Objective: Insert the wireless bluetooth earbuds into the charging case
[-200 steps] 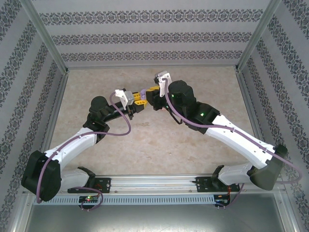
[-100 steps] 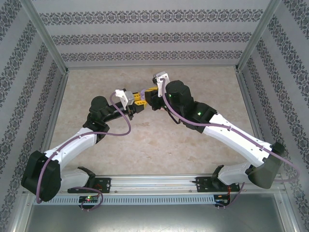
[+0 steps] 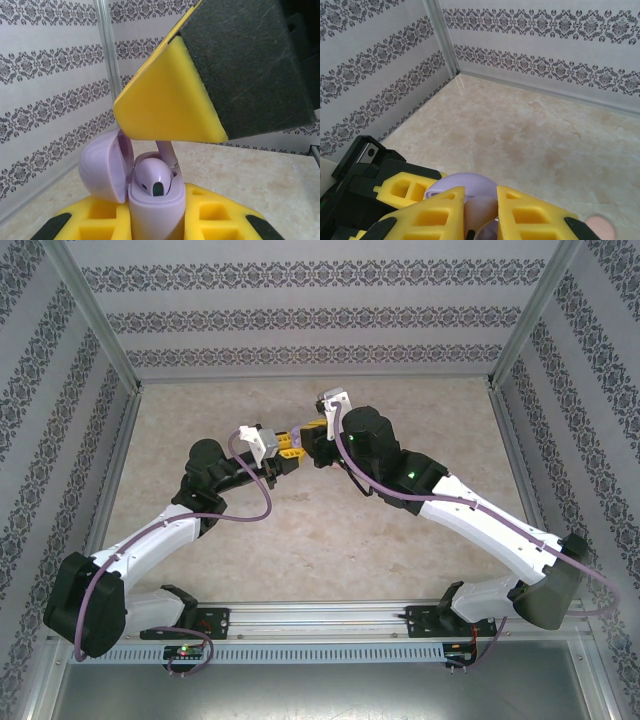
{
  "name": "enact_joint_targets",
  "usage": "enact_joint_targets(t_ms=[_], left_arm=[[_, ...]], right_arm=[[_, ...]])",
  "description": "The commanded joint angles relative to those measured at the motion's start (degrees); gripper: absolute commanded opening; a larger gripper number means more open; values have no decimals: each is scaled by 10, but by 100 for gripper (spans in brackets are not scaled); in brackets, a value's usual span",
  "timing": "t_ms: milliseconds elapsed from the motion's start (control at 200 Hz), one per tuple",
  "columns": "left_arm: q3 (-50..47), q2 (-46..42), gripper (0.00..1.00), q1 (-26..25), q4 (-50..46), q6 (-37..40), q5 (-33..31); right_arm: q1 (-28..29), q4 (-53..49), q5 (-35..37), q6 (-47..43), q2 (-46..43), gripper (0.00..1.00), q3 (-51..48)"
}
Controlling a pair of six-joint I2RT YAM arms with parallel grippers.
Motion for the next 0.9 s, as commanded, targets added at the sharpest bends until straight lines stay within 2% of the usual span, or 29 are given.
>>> enact_joint_targets(t_ms=[0,555,899], left_arm=[[18,-22,0,-9,13,14,19],[20,-22,0,-10,14,17,5],[20,-20,0,-10,19,17,-1]], right_arm=[[-1,-3,6,7,8,20,-13],[20,-29,-6,-26,27,20,-6],[34,-56,18,-37,43,19,3]])
